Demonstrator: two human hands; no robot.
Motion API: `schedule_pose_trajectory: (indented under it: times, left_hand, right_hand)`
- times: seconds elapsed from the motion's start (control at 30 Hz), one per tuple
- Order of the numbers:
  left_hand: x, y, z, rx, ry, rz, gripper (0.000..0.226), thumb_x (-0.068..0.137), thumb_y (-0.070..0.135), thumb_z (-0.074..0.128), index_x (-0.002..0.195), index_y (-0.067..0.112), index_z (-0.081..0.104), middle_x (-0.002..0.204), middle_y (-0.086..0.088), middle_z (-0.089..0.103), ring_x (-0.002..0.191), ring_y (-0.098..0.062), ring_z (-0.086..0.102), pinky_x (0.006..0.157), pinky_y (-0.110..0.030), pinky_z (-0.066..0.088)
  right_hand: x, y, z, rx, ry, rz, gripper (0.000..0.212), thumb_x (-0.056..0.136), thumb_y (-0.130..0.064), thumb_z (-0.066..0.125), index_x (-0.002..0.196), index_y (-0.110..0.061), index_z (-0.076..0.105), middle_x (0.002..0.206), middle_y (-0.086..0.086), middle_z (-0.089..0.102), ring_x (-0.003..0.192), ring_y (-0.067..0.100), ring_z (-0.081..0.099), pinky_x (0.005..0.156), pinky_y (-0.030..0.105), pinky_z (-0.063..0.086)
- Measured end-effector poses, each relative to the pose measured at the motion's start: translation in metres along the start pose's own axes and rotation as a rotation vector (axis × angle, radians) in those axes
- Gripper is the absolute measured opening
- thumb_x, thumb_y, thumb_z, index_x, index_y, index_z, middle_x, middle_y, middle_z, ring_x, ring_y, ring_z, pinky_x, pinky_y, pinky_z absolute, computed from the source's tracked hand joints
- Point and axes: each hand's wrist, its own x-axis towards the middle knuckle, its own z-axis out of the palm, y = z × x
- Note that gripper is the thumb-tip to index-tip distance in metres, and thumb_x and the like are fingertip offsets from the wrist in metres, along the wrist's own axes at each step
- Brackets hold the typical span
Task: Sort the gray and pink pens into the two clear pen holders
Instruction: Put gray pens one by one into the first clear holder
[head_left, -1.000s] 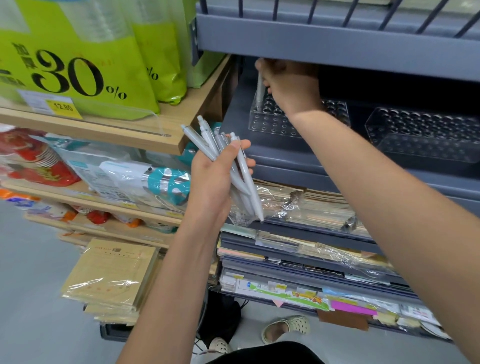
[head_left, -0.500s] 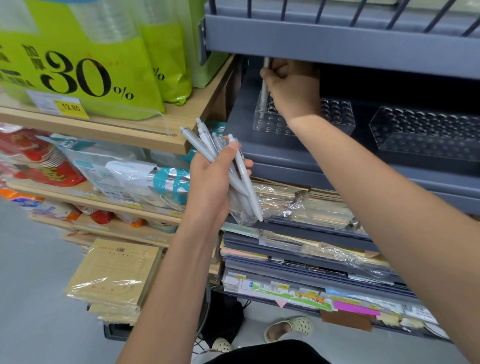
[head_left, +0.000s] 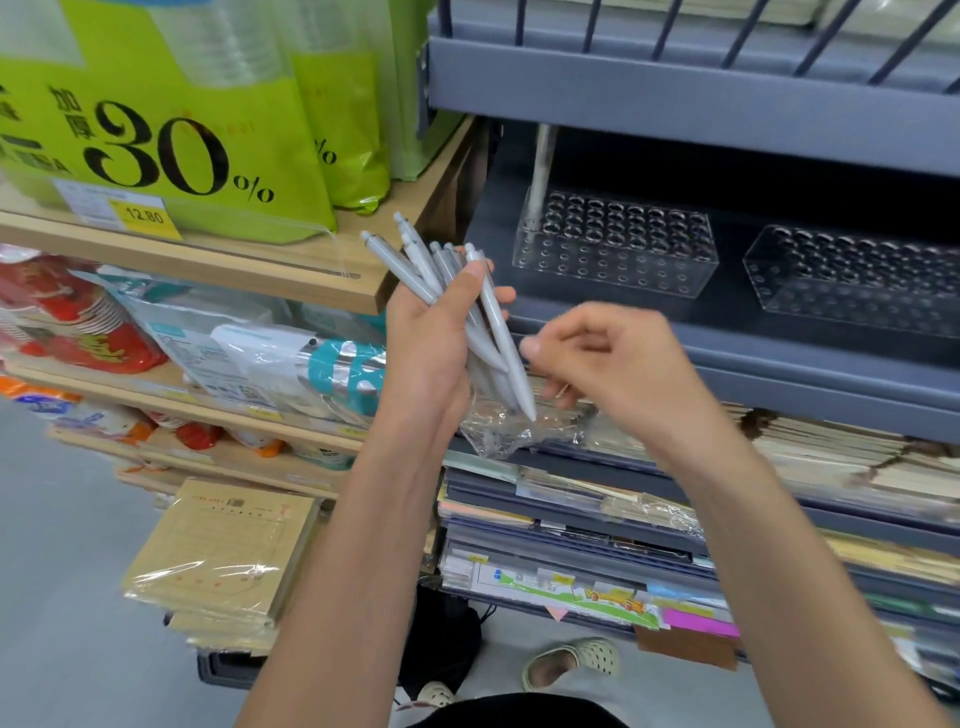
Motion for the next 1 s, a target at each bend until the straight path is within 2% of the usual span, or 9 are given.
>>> schedule_pose_trajectory:
  times: [0.17,0.33,0.4,0.5,0.6,0.73,0.9,0.97,1.0]
  left_hand:
    - [0.0,-0.004,0.004,0.002,0.001,0.0,0.011,0.097,0.006,0.06,0.108,0.003,0.061,0.086,-0.003,0.072,0.072,-0.016,0.072,0.06,-0.027,0.056]
    - [0.001,0.0,0.002,-0.025,-0.052,0.012,0.015,0.104,0.007,0.049,0.114,-0.002,0.053,0.1,-0.015,0.072,0.081,-0.025,0.074,0.069,-0.031,0.058]
    - [0.002,0.003,-0.001,0.005,-0.032,0.01,0.007,0.104,0.009,0.049,0.108,0.005,0.054,0.095,-0.01,0.074,0.072,-0.02,0.072,0.064,-0.028,0.056]
    - [0.003,0.005,-0.006,0.004,0.027,-0.001,0.003,0.102,0.008,0.051,0.1,0.007,0.053,0.079,-0.002,0.067,0.052,-0.014,0.053,0.051,-0.024,0.045]
    - [0.001,0.003,-0.008,0.003,0.065,-0.013,0.005,0.102,0.008,0.052,0.103,0.005,0.048,0.077,-0.003,0.061,0.05,-0.014,0.046,0.048,-0.023,0.042]
    - [-0.004,0.0,-0.009,0.067,0.068,-0.03,0.008,0.103,0.011,0.052,0.099,0.006,0.047,0.077,-0.003,0.062,0.051,-0.014,0.047,0.049,-0.025,0.042]
    - [-0.006,0.0,-0.011,0.102,0.017,-0.039,0.016,0.103,0.013,0.052,0.088,0.008,0.055,0.08,-0.006,0.068,0.054,-0.014,0.051,0.054,-0.027,0.044]
    - [-0.006,0.002,-0.012,0.083,-0.006,-0.04,0.012,0.104,0.013,0.051,0.093,0.008,0.055,0.085,-0.007,0.071,0.055,-0.015,0.054,0.054,-0.026,0.046]
    - [-0.006,0.003,-0.012,0.075,-0.011,-0.042,0.01,0.103,0.013,0.051,0.095,0.009,0.055,0.085,-0.006,0.072,0.056,-0.015,0.055,0.054,-0.026,0.046]
  right_hand:
    - [-0.004,0.005,0.013,0.082,-0.032,0.025,0.011,0.083,-0.011,0.077,0.09,-0.005,0.071,0.076,0.015,0.073,0.057,0.017,0.066,0.054,0.026,0.054]
    - [-0.001,0.003,0.005,0.171,-0.032,0.043,0.006,0.086,-0.001,0.07,0.092,-0.001,0.067,0.08,0.021,0.071,0.059,0.021,0.065,0.054,0.026,0.054]
    - [0.003,-0.001,0.0,0.252,0.034,0.028,0.007,0.087,0.001,0.067,0.092,-0.002,0.064,0.083,0.022,0.071,0.063,0.024,0.069,0.057,0.028,0.057]
    - [0.019,-0.009,-0.009,0.312,0.185,-0.054,0.011,0.085,-0.004,0.067,0.094,-0.006,0.061,0.086,0.014,0.074,0.077,0.027,0.074,0.068,0.032,0.061]
    - [0.046,-0.018,-0.019,0.214,0.359,-0.16,0.008,0.082,-0.014,0.069,0.088,-0.015,0.064,0.08,0.001,0.074,0.079,0.019,0.074,0.07,0.032,0.061]
    - [0.087,-0.024,-0.028,-0.013,0.522,-0.202,0.012,0.084,-0.021,0.068,0.077,-0.022,0.058,0.082,0.003,0.075,0.081,0.023,0.072,0.082,0.047,0.057]
    - [0.111,-0.026,-0.022,-0.356,0.513,-0.267,0.015,0.087,-0.027,0.063,0.072,-0.028,0.061,0.099,-0.002,0.075,0.102,0.029,0.065,0.095,0.031,0.046]
    - [0.118,-0.025,-0.017,-0.439,0.497,-0.255,0.01,0.089,-0.03,0.06,0.083,-0.026,0.066,0.101,-0.005,0.074,0.107,0.03,0.061,0.089,0.019,0.037]
    - [0.121,-0.025,-0.015,-0.47,0.484,-0.242,0.012,0.09,-0.031,0.059,0.08,-0.027,0.063,0.1,-0.005,0.074,0.108,0.031,0.06,0.08,0.012,0.031]
